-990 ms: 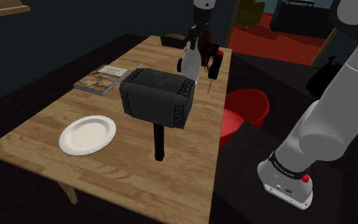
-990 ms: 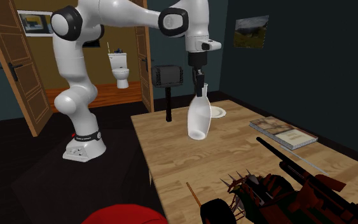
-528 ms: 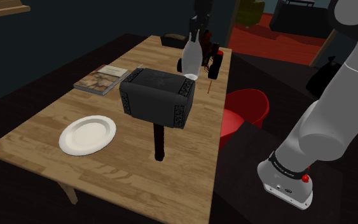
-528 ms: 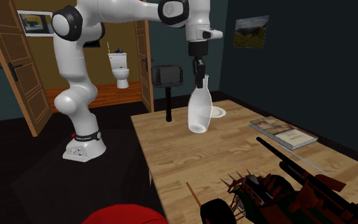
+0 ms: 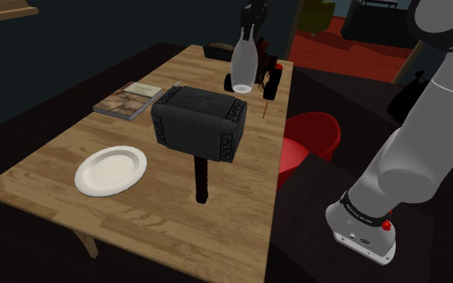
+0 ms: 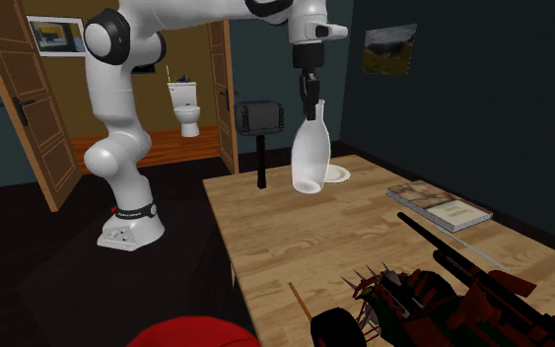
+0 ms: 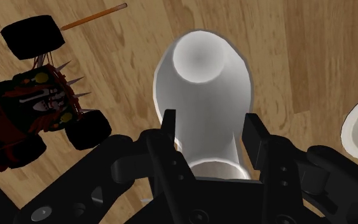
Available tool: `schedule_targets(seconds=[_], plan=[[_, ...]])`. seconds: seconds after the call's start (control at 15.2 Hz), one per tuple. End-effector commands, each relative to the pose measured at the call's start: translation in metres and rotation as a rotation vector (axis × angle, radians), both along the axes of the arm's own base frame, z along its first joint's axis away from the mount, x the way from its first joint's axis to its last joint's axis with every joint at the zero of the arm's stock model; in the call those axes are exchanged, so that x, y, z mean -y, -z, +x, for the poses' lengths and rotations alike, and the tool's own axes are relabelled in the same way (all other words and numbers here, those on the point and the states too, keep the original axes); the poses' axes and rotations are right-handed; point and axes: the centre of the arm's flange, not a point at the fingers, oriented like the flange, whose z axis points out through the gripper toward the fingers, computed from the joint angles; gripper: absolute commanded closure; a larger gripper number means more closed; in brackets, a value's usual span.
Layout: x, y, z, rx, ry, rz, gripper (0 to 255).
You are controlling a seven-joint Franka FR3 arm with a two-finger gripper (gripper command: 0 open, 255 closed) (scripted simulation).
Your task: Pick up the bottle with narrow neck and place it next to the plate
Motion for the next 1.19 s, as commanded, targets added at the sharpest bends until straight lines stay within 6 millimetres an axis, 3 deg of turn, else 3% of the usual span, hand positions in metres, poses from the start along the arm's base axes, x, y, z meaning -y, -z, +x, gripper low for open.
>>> schedule_targets(seconds=[0.0, 1.12], plan=[[0.0, -0.011, -0.001, 0.0, 0.0, 0.0, 255], [0.0, -0.101, -0.001, 0.0, 0.0, 0.0, 255]])
